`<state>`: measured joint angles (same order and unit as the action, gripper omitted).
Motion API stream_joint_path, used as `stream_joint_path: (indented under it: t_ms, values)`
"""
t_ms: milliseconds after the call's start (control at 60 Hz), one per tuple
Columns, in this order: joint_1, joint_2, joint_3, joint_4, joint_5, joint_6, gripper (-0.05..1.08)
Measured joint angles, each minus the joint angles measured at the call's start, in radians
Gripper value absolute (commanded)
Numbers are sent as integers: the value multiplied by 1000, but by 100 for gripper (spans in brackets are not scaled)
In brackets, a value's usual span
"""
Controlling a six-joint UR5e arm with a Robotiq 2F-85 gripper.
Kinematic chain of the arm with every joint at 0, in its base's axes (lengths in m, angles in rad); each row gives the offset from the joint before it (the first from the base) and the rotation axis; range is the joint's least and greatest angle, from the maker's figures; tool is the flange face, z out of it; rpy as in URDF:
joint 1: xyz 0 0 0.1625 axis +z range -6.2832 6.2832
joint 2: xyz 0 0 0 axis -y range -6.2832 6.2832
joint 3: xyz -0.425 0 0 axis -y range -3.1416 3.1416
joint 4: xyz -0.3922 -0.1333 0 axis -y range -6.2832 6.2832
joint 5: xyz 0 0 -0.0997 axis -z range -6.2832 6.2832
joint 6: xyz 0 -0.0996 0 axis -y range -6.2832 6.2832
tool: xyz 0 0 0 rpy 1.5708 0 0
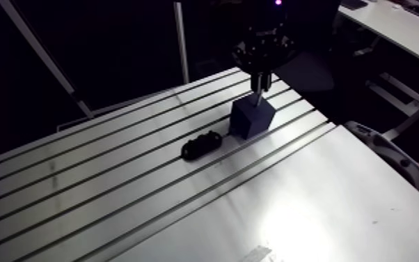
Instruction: Pick up the M10 bolt and insert it into the hole until fully seated.
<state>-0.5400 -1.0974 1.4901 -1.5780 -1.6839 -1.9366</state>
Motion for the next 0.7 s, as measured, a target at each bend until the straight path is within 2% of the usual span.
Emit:
stream_joint_path:
  t_ms: [700]
  values:
    - [0,3,-1,-6,0,0,108]
